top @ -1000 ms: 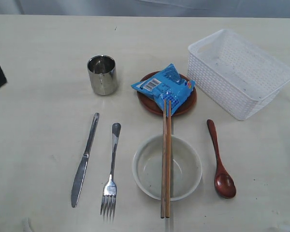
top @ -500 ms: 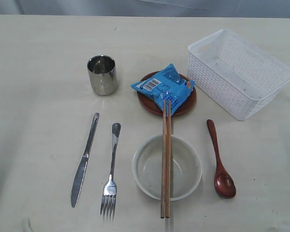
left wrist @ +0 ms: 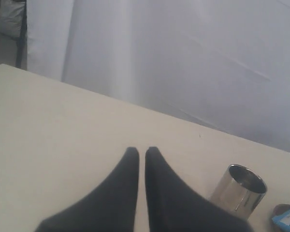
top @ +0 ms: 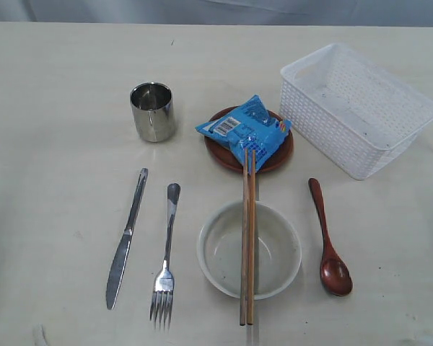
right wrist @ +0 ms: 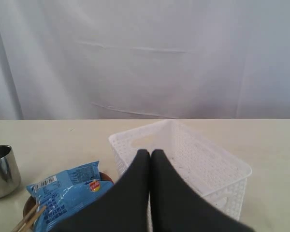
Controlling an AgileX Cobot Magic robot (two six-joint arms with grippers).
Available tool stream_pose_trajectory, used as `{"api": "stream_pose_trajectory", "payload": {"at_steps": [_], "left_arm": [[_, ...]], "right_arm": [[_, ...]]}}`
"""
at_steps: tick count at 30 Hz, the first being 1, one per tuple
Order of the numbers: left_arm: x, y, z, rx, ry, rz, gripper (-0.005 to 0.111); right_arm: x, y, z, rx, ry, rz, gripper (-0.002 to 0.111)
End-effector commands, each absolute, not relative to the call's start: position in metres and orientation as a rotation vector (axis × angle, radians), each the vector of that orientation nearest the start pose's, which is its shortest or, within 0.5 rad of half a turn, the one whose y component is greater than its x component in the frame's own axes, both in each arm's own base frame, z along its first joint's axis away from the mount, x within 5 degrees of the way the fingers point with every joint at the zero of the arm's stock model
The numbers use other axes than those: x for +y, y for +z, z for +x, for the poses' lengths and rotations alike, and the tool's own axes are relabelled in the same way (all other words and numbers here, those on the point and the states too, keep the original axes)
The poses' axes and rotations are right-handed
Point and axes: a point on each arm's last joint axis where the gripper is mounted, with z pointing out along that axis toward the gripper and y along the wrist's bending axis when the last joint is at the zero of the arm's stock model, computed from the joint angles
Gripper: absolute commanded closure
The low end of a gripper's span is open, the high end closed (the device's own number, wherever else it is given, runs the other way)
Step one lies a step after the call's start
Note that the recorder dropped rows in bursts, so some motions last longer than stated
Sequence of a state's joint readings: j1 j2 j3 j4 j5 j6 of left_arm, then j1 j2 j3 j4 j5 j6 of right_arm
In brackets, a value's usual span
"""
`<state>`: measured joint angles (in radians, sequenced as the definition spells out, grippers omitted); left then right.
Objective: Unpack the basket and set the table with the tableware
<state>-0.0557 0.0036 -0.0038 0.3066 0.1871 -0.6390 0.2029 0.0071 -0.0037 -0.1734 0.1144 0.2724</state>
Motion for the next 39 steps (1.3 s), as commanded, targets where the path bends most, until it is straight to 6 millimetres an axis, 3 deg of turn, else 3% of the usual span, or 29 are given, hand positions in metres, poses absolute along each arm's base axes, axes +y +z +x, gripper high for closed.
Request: {"api": "stream_pose_trajectory", "payload": {"at_steps": [1, 9, 14, 39], "left_arm": [[0.0023, 0.1967, 0.0561, 1.646, -0.260, -0.294, 0.101], [0.0013, 0.1966, 0.0561, 1.651, -0.248, -0.264, 0.101], [-0.0041, 0.1957, 0.0558, 1.676, -0.174, -0.085, 0.101], [-0.0032, 0.1959, 0.0559, 1.674, -0.155, -0.080, 0.101]], "right_arm": [[0.0095, 0.2034, 0.0557, 1.594, 0.218, -0.065, 0.108], [0.0095, 0.2034, 0.0557, 1.594, 0.218, -0.065, 0.108], [0.0095, 0.2034, 0.0557, 1.594, 0.218, -0.065, 0.108], [0.0095, 0.2034, 0.0557, 1.594, 0.222, -0.062, 0.108]]}}
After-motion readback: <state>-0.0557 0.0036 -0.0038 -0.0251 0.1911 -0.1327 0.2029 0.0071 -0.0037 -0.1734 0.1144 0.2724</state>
